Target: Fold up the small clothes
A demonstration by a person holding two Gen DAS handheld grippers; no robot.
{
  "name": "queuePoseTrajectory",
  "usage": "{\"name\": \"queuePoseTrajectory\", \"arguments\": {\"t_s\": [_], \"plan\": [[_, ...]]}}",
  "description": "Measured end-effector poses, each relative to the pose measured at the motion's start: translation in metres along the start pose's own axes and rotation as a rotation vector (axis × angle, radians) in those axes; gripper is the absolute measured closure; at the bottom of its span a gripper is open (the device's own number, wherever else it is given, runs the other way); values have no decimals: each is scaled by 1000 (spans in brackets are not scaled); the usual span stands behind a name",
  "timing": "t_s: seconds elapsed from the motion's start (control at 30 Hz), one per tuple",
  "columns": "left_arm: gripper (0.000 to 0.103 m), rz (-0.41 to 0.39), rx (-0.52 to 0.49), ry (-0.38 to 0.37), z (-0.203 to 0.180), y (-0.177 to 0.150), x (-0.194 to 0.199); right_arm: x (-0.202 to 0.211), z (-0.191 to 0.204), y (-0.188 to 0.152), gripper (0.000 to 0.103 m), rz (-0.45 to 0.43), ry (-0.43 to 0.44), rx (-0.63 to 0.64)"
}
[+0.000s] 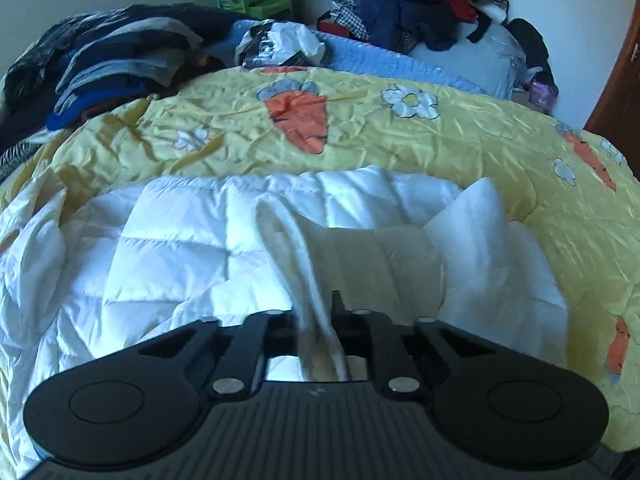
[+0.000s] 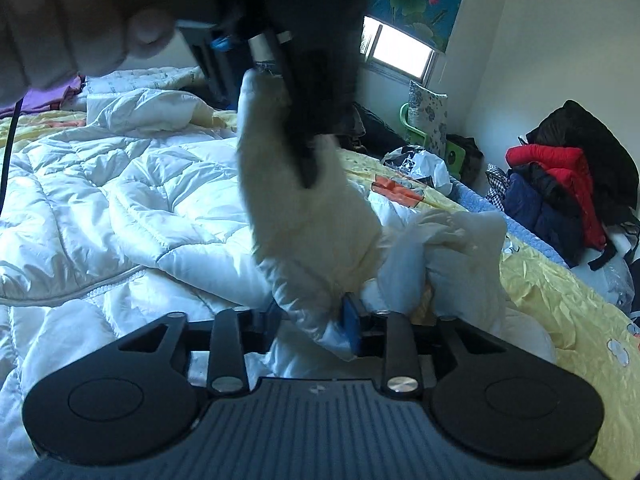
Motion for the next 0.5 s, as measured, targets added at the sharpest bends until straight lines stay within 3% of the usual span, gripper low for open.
{"name": "queuePoseTrajectory", "arguments": {"t_s": [0.1,0.3,0.4,0.5], "plan": [[96,-39,11,25,13,-6,8,7,0,2,49,-37,13,-1],[96,-91,152,53,72,-14,32,38,-6,18,31,-161,98,-52],[96,-60,192,99,101,-22,32,62,-38,30,4,-240,161,-255],[96,-2,214,115,119,-35,21,70,-78,28,0,-266,200,-507]]}}
Point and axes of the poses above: each gripper's, at about its wrist camera, not at the fingertips, and x roughly against the way its jaws point, z to its left, y to its top, the point moved 2 cm from there along -x, roughly the way its jaws point, and after that the axes turned 9 degrees about -x, right-handed, at the moved point
